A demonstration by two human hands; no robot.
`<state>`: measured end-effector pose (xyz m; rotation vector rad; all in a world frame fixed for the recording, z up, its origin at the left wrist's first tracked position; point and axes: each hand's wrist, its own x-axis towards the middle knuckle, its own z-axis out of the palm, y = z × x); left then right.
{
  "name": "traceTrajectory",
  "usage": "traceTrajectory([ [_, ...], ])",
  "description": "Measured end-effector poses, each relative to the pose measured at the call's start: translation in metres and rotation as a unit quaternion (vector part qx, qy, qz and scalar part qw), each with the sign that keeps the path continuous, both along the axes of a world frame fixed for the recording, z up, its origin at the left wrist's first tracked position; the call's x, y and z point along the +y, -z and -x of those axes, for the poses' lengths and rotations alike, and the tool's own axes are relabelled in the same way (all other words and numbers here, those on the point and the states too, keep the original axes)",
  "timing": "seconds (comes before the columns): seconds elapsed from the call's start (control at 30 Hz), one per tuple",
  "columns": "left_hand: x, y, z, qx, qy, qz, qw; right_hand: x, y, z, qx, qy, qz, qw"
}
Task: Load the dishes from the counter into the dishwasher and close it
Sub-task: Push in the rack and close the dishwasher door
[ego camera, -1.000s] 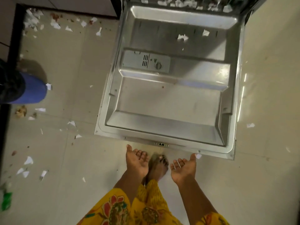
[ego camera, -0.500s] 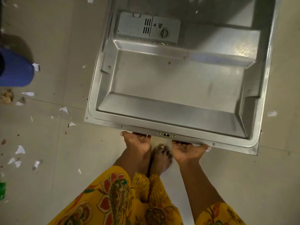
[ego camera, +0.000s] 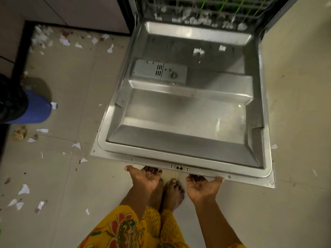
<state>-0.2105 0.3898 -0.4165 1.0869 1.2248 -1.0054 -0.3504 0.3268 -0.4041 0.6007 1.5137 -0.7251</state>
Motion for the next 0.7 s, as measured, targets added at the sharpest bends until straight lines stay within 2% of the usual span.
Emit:
traceTrajectory([
  [0.23, -0.023, -0.098, -0.006, -0.028, 0.043, 0.017, 0.999, -0.023, -0.088, -0.011, 0.021, 0.01, 0.049, 0.999],
  [0.4, -0.06, -0.177, -0.016, -0.063, 0.037, 0.047, 0.996, -0.052, -0.174, -0.02, -0.002, -0.019, 0.096, 0.995],
  [0.7, -0.144, -0.277, -0.047, -0.147, 0.12, 0.1, 0.977, -0.138, -0.282, -0.046, -0.014, -0.113, 0.185, 0.976],
])
